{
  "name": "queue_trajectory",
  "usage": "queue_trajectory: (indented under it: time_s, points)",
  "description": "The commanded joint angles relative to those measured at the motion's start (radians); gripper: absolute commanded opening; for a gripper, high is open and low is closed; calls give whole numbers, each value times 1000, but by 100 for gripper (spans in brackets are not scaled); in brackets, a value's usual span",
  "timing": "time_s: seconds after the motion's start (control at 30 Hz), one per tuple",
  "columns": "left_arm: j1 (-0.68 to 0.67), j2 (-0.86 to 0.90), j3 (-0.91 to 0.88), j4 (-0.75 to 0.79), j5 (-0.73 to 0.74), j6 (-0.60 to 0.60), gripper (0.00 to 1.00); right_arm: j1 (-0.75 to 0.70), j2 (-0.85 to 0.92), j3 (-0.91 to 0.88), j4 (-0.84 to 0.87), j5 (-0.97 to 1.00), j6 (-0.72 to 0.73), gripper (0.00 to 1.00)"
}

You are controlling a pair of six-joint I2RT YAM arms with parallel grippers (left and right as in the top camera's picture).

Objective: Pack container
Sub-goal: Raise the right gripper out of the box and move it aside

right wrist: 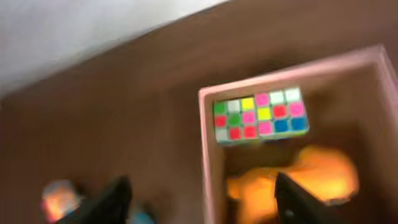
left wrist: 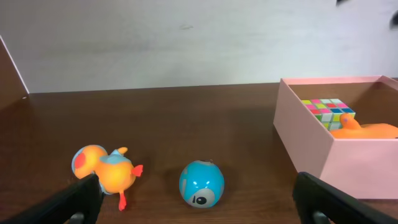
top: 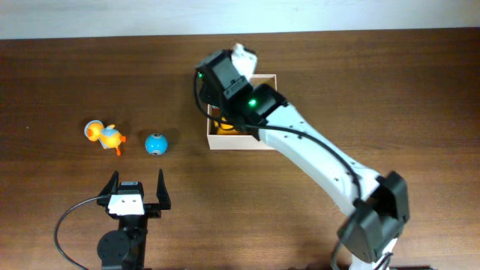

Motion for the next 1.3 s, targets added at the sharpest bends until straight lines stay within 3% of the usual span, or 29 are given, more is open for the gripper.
queue_trajectory:
  time_s: [0.0, 0.23, 0.33, 0.47, 0.6, 0.67, 0.93, 1.27]
  points:
    - [-4, -8, -7, 0, -3, 15, 99, 5, -102, 91, -96, -65, -401, 76]
    - [-4, -8, -7, 0, -3, 15, 99, -105, -240, 134, -198, -58, -402, 86]
    - [-4, -8, -7, 0, -3, 15, 99, -187, -307, 134, -236, -60, -441, 100]
    - [-4, -8, -7, 0, -3, 15, 99, -317, -380, 134, -299, -45, -555, 99]
    - [-4, -8, -7, 0, -3, 15, 99, -461, -409, 134, -356, 35, -550, 99]
    - [-4, -8, -7, 0, -3, 15, 99, -524, -409, 134, -393, 85, -491, 99]
    - [-4, -8, -7, 0, -3, 15, 99, -819, -367, 133, -628, 252, 53, 99]
    - [-4, -8, -7, 0, -3, 15, 99, -998, -224, 110, -716, 168, 72, 99]
